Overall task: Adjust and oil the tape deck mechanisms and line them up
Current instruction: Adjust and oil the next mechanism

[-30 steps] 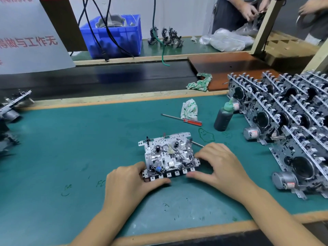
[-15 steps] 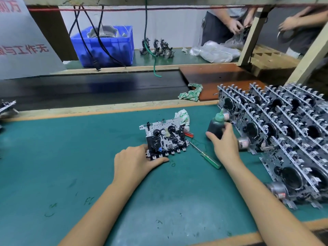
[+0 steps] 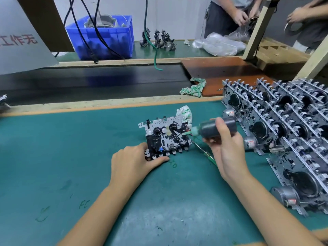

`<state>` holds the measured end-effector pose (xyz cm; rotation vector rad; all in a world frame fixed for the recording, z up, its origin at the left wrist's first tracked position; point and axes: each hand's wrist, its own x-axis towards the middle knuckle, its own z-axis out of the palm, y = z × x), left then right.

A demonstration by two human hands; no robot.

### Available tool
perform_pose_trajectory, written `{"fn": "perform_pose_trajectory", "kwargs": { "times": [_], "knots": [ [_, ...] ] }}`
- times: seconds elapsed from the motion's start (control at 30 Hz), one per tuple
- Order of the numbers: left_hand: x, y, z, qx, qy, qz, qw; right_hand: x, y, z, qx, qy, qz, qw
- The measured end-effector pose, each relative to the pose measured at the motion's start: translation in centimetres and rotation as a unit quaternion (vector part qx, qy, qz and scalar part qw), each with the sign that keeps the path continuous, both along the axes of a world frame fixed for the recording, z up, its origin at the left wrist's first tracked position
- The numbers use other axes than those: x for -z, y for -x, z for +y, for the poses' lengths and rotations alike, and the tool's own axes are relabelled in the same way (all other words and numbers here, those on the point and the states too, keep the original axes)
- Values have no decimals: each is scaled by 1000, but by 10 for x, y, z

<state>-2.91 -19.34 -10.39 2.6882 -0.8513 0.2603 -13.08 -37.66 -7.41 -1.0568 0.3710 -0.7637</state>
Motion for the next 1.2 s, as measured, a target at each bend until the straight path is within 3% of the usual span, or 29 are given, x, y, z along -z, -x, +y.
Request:
{"fn": "perform_pose_trajectory", "kwargs": {
  "times": [0.27,1.2],
  "knots": [
    [-1,0,-1,3,14,13,1000,5,1,12,78,226,66,969],
    [-1,1,-1,2,6,13,1000,13,-1,7,70,277,67,956]
  ]
}}
